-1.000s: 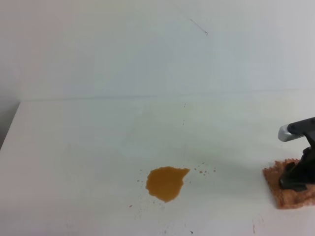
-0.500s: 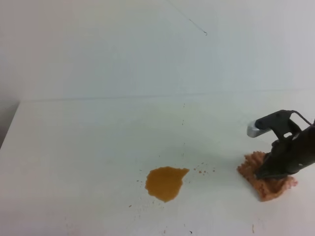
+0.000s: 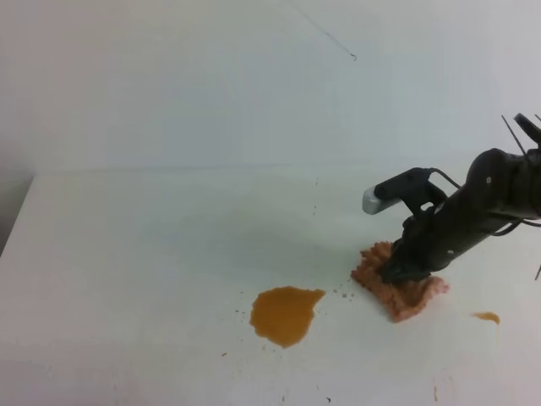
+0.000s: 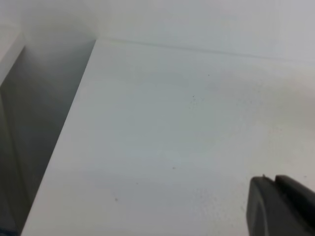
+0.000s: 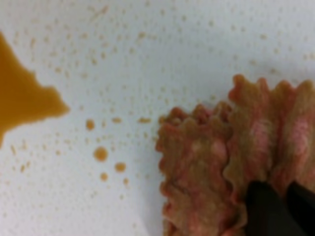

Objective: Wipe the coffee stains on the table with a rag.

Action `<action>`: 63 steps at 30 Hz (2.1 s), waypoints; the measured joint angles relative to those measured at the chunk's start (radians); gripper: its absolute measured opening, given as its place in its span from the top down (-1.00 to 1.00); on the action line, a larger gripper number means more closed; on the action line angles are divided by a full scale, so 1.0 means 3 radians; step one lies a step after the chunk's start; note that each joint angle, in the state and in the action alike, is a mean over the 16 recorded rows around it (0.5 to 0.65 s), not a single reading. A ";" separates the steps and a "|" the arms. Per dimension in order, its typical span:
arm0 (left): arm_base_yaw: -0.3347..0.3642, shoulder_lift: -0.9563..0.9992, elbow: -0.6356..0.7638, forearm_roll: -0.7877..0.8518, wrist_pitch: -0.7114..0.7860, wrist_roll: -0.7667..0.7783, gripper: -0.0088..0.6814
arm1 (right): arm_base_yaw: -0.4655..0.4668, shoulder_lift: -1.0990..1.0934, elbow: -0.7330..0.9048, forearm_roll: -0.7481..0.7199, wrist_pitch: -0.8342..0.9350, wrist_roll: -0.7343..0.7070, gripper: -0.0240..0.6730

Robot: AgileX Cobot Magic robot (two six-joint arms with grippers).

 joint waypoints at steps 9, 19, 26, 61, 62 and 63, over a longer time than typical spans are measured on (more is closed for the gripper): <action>0.0000 0.0000 0.0000 0.0000 0.0000 0.0000 0.98 | 0.0470 0.0463 -0.0658 -0.0195 0.0267 0.0292 0.92; 0.0000 0.0000 0.0000 0.0000 0.0000 0.0000 0.98 | 0.1210 0.0709 -0.1074 -0.0452 0.0541 0.0639 0.92; 0.0000 0.0000 0.0000 0.0000 0.0000 0.0000 0.98 | 0.1433 0.0675 -0.1117 -0.0959 0.0862 0.1009 0.92; 0.0000 0.0000 0.0000 0.0000 0.0000 0.0000 0.98 | 0.0149 -0.0540 0.0895 -0.0039 -0.0013 0.0770 0.92; 0.0000 0.0000 0.0000 0.0000 0.0000 0.0000 0.98 | 0.0258 -0.0477 0.0832 0.0112 -0.0020 0.0701 0.92; 0.0000 0.0000 0.0000 0.0000 0.0000 0.0000 0.98 | 0.0371 -0.0413 0.0760 0.0247 -0.0022 0.0641 0.92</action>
